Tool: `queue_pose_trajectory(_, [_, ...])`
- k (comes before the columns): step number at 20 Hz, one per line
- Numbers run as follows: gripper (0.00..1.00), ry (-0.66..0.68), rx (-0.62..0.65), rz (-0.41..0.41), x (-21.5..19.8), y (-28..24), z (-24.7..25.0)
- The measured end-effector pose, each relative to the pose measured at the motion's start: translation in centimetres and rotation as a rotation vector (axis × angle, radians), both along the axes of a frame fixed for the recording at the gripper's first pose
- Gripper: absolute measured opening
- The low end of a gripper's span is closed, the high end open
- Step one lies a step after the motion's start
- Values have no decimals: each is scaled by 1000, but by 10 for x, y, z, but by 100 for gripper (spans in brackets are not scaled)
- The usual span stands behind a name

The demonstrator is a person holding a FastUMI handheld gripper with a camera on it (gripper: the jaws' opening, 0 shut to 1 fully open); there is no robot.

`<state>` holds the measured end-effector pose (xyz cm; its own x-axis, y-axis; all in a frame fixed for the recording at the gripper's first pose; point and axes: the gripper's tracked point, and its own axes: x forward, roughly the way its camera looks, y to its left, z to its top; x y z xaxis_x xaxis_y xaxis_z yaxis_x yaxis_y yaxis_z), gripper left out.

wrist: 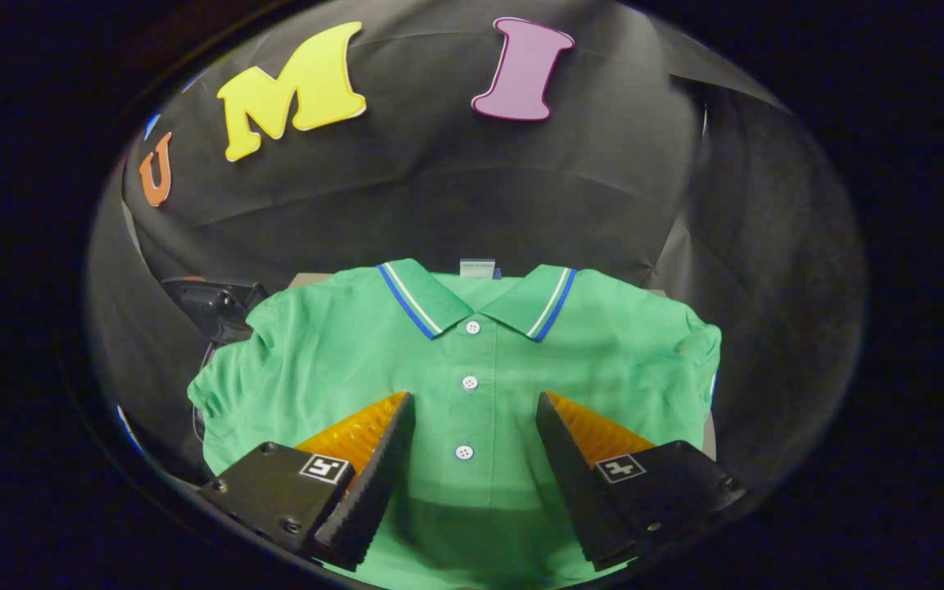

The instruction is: Put the clothes into the washing machine and then close the washing machine lid.

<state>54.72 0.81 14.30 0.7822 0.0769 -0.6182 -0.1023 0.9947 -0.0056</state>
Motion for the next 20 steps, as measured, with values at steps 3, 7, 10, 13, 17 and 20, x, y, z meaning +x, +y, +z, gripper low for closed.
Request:
queue_pose_trajectory(3, [80, 29, 3, -33, -1, 6, -4])
queue_pose_trajectory(7, [36, 60, -8, -48, -6, 12, 1])
queue_pose_trajectory(10, [15, 101, -26, -72, -10, 12, 3])
queue_pose_trajectory(13, [7, 82, 16, -98, -16, 16, 4])
queue_pose_trajectory(17, [6, 19, 223, -104, -34, 30, 1])
queue_pose_trajectory(20, [6, -84, 351, -61, -51, 40, 15])
